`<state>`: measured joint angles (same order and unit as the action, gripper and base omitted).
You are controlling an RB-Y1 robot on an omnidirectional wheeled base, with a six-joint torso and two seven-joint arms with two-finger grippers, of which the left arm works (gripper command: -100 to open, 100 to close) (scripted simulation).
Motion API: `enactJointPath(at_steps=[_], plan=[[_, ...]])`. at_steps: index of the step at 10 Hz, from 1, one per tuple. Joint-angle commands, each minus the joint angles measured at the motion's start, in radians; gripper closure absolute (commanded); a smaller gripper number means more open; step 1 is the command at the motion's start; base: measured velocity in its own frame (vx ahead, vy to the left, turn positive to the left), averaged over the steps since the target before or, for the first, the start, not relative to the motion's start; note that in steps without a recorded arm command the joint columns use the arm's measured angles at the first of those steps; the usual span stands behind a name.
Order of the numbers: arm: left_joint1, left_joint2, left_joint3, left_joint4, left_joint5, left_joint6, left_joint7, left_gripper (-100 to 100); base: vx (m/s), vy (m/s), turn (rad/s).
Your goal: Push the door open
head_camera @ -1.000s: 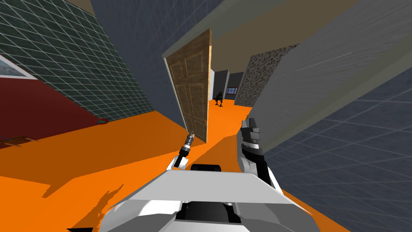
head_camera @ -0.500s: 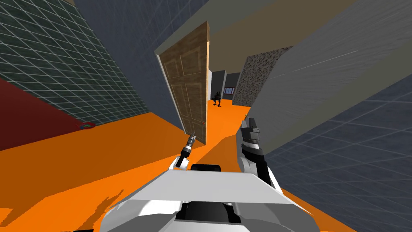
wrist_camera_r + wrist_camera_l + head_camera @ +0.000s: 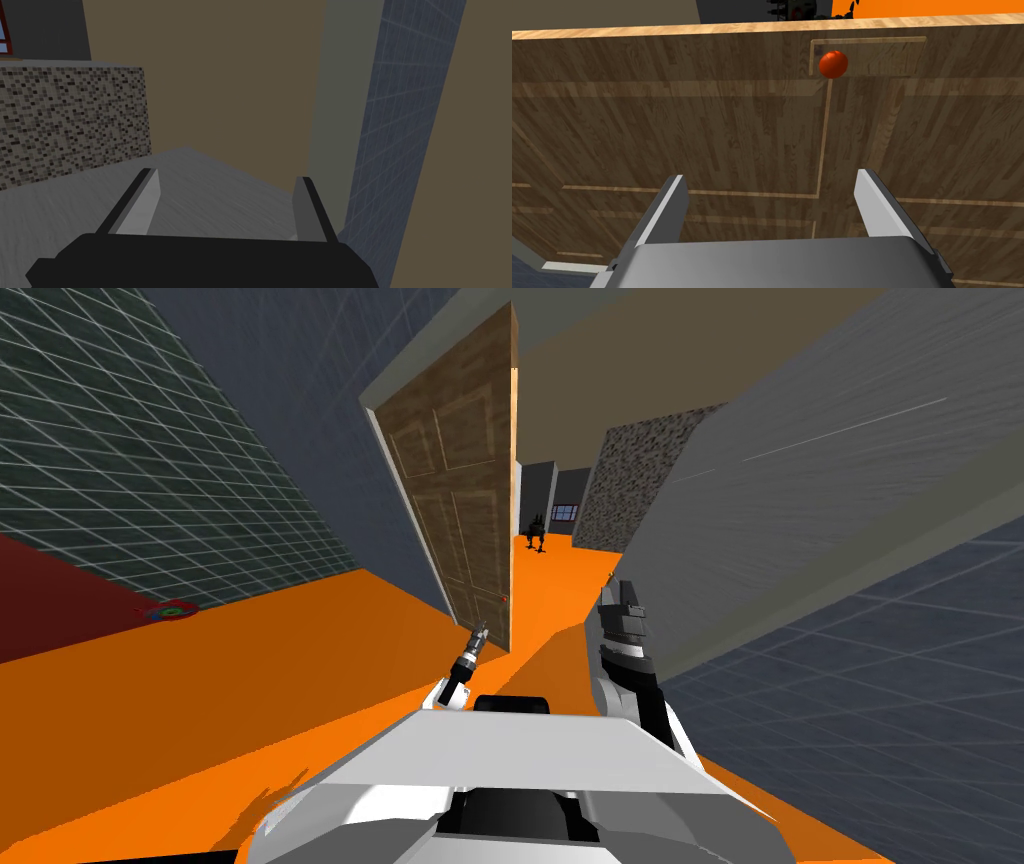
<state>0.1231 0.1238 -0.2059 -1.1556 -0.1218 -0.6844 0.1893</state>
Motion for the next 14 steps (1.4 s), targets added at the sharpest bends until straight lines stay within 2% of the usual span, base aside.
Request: enactJointPath(at_steps=[1, 4, 5, 7, 12, 14], plan=[[-0.012, -0.001, -0.004, 0.039, -0.003, -0.014, 0.002, -100, 0.097, 0.022, -0.062], [-0.029, 0.0, -0.012, 0.089, -0.008, -0.029, 0.009, -100, 0.084, 0.034, -0.059], [-0.04, 0.001, -0.017, 0.122, -0.011, -0.039, 0.012, -100, 0.107, 0.046, -0.101], [-0.049, 0.001, -0.022, 0.151, -0.013, -0.047, 0.016, -100, 0.11, 0.044, -0.057], [-0.087, 0.001, -0.039, 0.263, -0.024, -0.08, 0.03, -100, 0.124, 0.046, -0.07], [-0.088, 0.0, -0.033, 0.261, -0.021, -0.08, 0.026, -100, 0.087, 0.008, -0.019]])
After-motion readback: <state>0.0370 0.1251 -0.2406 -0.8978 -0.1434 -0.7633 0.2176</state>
